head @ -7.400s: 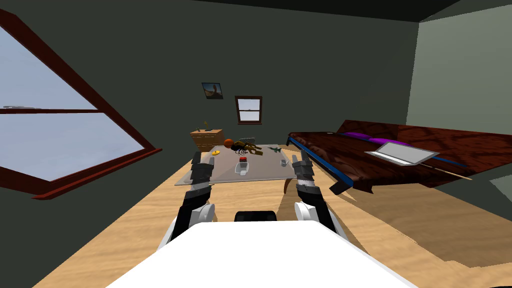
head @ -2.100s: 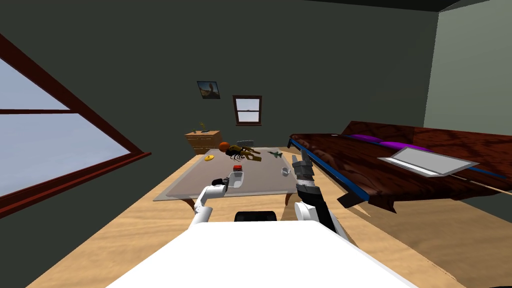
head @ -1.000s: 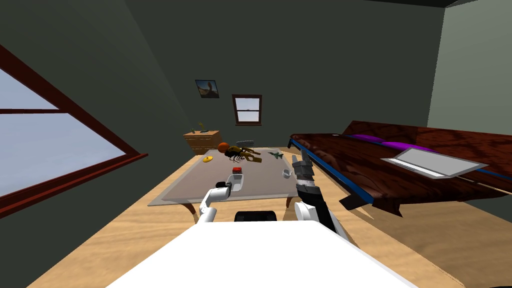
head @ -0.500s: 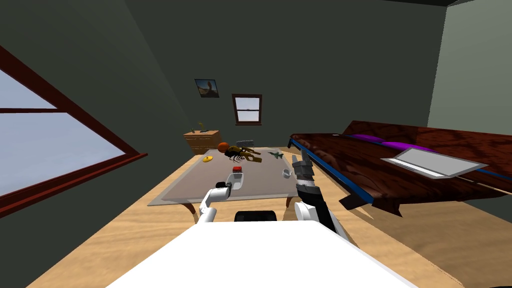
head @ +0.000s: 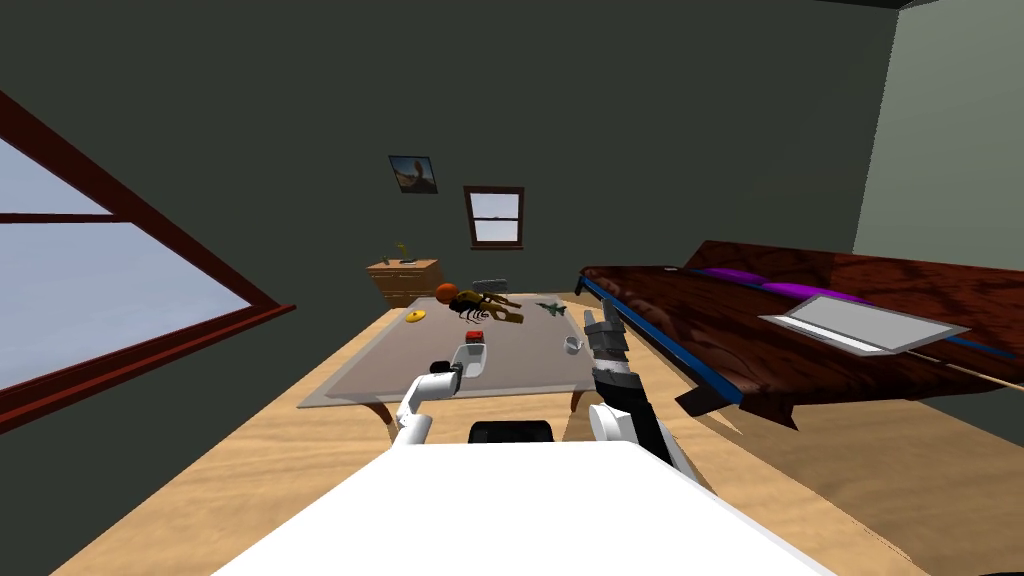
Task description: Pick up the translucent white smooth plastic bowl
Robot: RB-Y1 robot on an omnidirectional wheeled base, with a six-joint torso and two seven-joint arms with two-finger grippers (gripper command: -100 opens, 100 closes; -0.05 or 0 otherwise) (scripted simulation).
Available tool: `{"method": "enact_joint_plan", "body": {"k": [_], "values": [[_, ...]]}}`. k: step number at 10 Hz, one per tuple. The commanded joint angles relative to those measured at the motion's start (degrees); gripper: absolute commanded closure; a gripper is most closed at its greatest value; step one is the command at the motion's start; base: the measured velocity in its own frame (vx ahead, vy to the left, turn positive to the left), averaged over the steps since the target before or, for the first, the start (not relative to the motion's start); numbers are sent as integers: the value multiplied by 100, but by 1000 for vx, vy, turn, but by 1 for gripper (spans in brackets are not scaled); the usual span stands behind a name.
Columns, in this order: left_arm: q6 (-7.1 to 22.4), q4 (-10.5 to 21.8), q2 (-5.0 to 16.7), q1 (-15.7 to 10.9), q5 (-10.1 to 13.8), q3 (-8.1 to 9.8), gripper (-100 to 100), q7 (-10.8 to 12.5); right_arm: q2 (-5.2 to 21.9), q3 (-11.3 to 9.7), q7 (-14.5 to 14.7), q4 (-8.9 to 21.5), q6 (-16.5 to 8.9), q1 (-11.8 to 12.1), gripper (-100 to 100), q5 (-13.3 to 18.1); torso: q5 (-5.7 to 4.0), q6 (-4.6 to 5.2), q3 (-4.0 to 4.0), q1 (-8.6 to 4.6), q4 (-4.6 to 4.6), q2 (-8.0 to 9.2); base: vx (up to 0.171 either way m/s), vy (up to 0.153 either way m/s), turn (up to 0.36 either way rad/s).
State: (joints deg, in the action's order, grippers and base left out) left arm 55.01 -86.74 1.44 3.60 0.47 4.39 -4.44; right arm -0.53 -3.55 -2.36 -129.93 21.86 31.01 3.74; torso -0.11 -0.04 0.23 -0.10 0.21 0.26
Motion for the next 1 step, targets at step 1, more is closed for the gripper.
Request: {"method": "enact_joint_plan", "body": {"k": [1], "values": [[0,0,0,0,0,0,0,0,0,0,0,0,0,0,0,0,0,0,0,0,0,0,0,0,0]]}}
